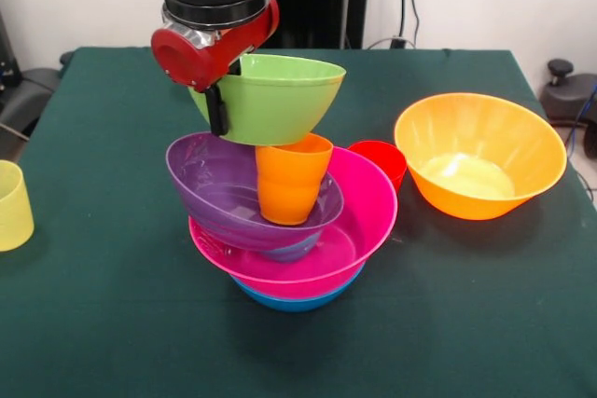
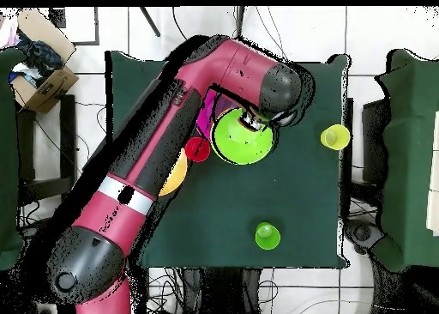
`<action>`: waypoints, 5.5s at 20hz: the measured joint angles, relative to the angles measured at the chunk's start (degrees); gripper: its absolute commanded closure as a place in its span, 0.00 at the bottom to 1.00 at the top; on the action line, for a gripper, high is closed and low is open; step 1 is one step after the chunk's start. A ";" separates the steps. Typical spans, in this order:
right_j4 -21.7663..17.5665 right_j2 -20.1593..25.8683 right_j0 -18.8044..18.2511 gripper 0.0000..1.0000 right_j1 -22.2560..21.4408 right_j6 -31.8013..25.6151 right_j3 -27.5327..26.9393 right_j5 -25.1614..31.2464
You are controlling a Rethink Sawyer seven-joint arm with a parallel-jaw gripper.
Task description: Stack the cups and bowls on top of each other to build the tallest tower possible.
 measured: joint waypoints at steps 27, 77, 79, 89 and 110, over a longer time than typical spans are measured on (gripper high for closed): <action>1.08 -0.93 2.21 1.00 0.45 0.00 1.59 -10.53; 4.94 -8.64 -3.95 1.00 -0.15 -0.01 -9.76 -5.17; 5.02 -8.64 -4.17 1.00 -0.24 -0.02 -10.26 -5.17; 5.02 -8.83 -6.24 1.00 -1.20 -0.56 -12.22 -5.17; 4.92 -9.83 -6.77 1.00 0.82 -0.76 -11.65 4.38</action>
